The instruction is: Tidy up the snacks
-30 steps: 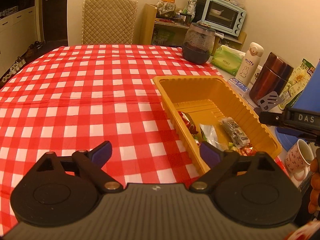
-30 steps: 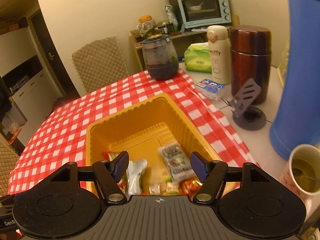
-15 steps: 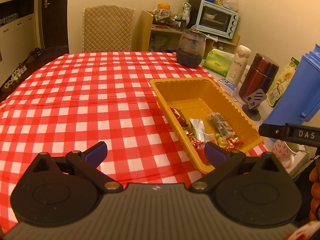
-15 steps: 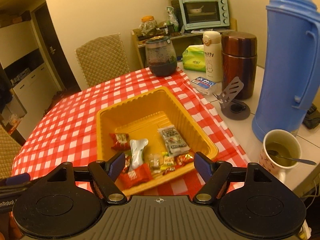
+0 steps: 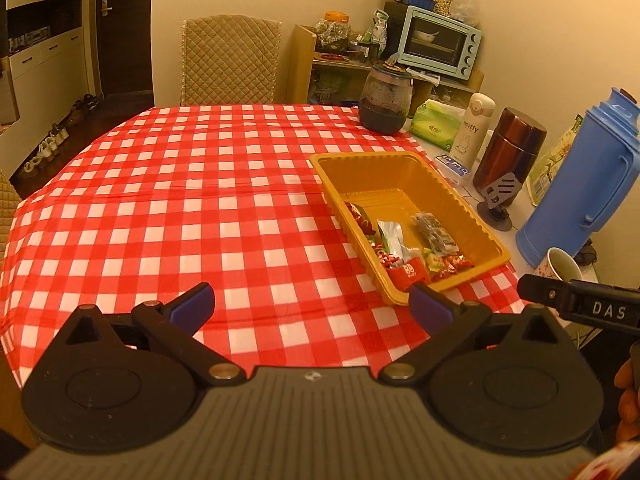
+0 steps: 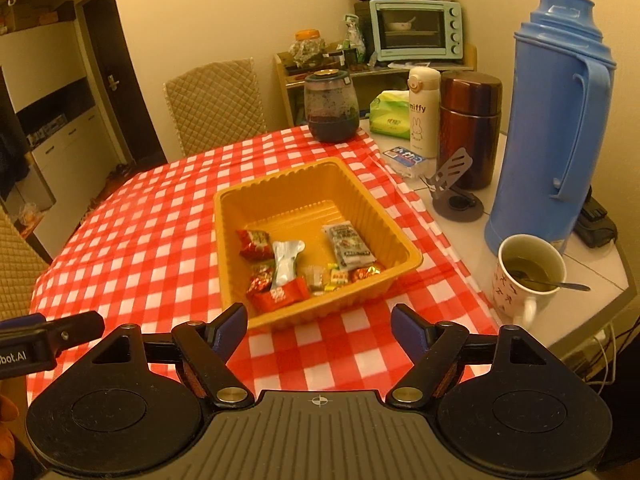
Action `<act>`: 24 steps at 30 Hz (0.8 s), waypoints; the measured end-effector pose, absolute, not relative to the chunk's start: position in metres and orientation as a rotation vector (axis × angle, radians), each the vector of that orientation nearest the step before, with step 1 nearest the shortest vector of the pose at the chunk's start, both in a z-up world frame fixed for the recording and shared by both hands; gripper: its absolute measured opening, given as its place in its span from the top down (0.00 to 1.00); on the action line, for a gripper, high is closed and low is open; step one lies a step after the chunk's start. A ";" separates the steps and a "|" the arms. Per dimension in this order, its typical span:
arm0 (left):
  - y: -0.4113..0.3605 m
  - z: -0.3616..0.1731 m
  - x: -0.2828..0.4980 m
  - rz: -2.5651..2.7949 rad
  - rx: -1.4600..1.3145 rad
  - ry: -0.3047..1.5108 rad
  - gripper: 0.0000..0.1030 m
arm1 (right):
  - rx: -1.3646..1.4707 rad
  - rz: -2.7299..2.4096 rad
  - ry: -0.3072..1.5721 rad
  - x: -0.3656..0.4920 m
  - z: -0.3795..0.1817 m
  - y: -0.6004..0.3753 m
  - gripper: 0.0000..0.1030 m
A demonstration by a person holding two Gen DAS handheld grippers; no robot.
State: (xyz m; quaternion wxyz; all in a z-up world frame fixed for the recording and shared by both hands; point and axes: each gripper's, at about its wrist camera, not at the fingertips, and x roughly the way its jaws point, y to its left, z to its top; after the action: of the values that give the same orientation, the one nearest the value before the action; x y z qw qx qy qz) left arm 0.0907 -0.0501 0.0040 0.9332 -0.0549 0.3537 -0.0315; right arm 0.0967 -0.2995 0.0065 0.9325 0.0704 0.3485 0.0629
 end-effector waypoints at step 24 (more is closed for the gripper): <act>-0.046 0.042 0.005 -0.015 -0.105 0.674 0.01 | 0.035 0.179 0.663 0.011 0.047 -0.268 0.23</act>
State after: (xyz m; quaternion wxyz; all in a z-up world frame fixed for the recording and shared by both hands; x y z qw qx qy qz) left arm 0.0051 -0.0464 0.0419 0.9424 -0.0517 0.3305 -0.0073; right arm 0.0108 -0.2679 0.0471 0.9415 0.0172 0.3249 0.0877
